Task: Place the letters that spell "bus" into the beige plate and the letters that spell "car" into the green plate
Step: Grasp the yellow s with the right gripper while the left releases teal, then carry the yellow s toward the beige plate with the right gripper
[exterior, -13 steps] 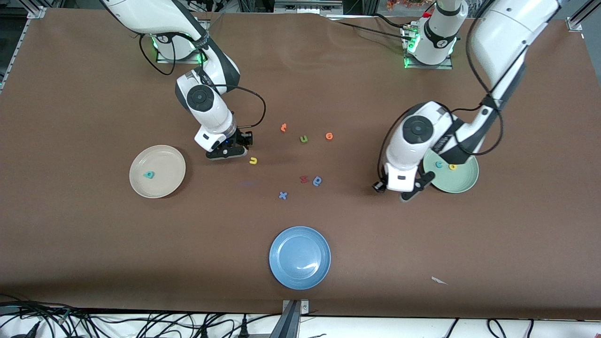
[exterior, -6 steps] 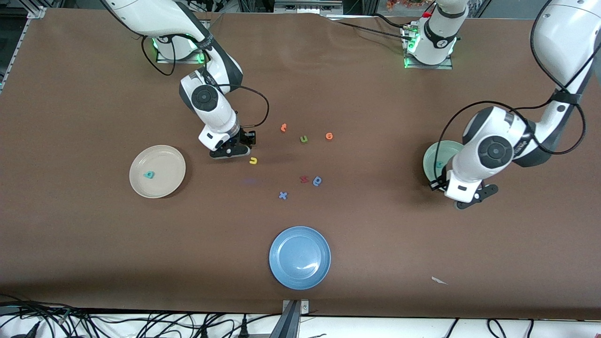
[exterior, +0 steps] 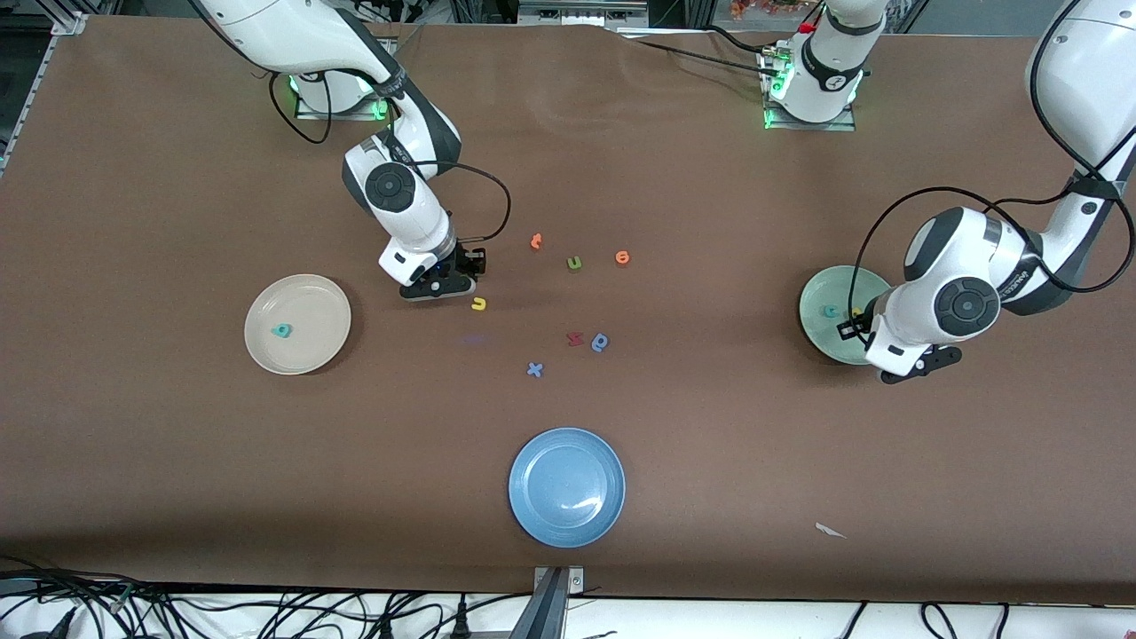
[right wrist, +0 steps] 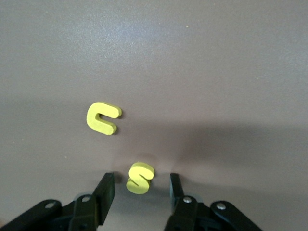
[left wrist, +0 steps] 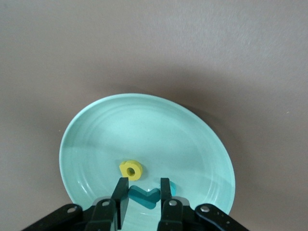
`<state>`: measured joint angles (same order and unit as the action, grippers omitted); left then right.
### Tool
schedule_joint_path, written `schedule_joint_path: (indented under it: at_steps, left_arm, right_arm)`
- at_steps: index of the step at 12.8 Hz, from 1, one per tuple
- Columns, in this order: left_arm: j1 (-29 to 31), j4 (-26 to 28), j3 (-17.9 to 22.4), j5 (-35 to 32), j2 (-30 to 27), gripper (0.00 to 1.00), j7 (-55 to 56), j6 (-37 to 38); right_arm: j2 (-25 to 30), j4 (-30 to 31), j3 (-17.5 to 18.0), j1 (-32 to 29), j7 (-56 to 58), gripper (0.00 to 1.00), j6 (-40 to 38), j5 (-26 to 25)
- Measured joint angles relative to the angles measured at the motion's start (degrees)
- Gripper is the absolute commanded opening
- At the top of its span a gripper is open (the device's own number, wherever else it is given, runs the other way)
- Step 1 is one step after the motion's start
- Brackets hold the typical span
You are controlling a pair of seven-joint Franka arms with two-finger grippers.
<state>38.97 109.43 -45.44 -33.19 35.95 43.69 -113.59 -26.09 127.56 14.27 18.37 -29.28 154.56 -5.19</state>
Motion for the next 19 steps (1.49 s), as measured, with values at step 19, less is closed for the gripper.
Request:
schedule_joint_path:
  at_steps: [19]
  left_arm:
    - [-5.6,-26.5,-6.0,7.6,-0.3,1.0,-3.5,14.1]
  right_arm:
    - [5.1,-2.2,-2.1,-2.9,9.7,0.26,-9.5,-0.6]
